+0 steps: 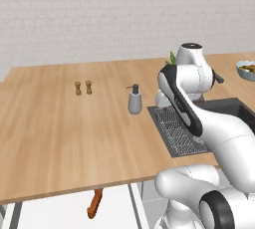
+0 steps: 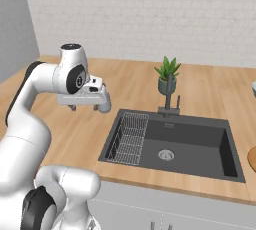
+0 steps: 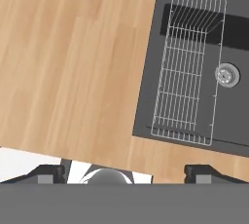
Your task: Pick up the knife from the drawer and place it on the cutting board. Then place the meat from the plate to the cutting board.
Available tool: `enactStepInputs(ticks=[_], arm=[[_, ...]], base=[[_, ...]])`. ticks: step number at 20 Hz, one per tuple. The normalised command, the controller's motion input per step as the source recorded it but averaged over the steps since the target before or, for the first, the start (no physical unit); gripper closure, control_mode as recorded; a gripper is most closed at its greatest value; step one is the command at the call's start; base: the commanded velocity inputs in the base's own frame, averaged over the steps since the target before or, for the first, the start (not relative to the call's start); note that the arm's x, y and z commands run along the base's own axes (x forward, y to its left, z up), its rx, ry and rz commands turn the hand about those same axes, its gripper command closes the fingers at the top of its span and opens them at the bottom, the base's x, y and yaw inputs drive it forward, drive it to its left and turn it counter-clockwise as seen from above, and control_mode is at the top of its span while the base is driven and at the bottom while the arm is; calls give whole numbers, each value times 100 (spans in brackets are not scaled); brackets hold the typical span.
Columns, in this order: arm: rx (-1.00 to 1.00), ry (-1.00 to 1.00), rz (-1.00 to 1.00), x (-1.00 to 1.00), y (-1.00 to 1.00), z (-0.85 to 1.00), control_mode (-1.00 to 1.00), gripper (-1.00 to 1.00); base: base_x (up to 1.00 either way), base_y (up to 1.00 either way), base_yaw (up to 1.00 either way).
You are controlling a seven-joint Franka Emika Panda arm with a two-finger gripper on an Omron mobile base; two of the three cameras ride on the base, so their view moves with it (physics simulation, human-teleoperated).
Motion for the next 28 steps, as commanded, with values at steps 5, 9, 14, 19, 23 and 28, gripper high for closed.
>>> enactStepInputs(ticks=[5, 9, 14, 19, 23, 28], arm=[[0, 1, 1, -5, 1, 0, 100, -100], [0, 0, 0, 0, 0, 0, 100, -100], [0, 0, 0, 0, 0, 0, 100, -100], [0, 0, 0, 0, 0, 0, 100, -100], [0, 0, 0, 0, 0, 0, 100, -100], [0, 0, 0, 0, 0, 0, 100, -100]], base=[[-43, 0, 23], [-39, -22, 52], [-7, -45, 55], [-4, -23, 57], [-24, -5, 49], [-47, -13, 40]])
